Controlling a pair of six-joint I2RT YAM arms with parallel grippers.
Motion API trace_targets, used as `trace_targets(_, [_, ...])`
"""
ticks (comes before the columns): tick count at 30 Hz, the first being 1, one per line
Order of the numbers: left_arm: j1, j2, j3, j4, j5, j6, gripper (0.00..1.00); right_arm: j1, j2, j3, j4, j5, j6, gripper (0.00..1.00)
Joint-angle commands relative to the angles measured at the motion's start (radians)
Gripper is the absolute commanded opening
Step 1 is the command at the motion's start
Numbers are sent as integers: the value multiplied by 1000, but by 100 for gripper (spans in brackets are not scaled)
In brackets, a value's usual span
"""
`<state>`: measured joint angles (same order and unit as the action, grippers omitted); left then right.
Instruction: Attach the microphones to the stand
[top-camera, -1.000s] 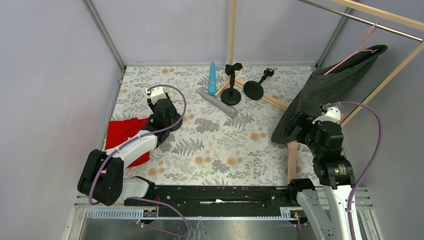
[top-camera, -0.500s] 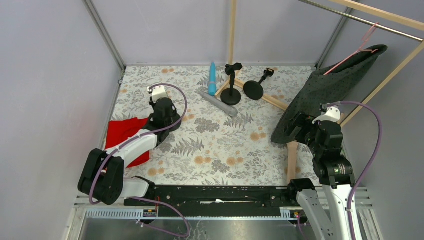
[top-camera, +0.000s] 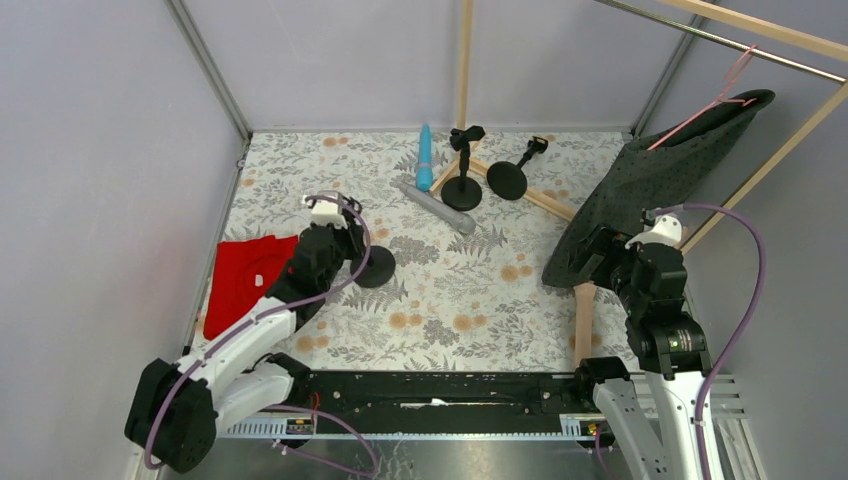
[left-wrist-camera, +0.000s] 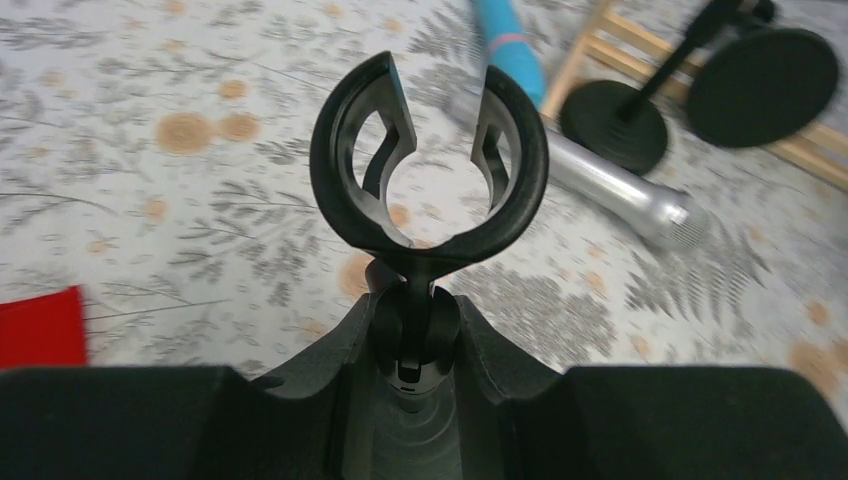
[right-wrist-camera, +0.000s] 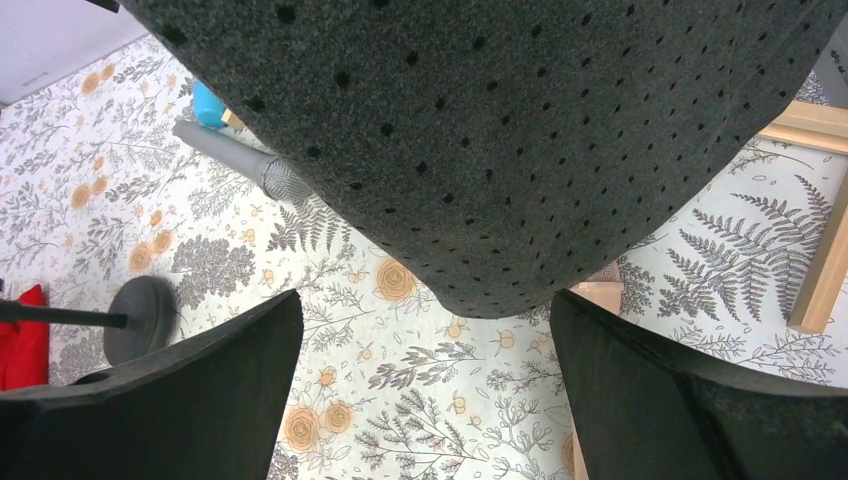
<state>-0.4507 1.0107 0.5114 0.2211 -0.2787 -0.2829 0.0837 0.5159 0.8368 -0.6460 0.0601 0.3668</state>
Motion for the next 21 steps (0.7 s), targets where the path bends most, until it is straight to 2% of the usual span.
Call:
trace_targets(1, [-79,-91,-31,97,164,-8,0,-3,-12,46,-3,-23,18,100])
trace_targets(6, [-239,-111,-43,92,165,59,0,-3,-13,73,-20,-85,14,100])
trace_targets(10, [-354,-151,-81,88,114,95,0,-3,8,106,-41,-144,0,100])
trace_targets(16, [-444,-217,-143,74,28,119,0,-3,77,125,-39,-293,12,100])
trace_targets(21, [-464,-238,-170,78,-4,127,0,-3,152,117,-22,-363,41,95])
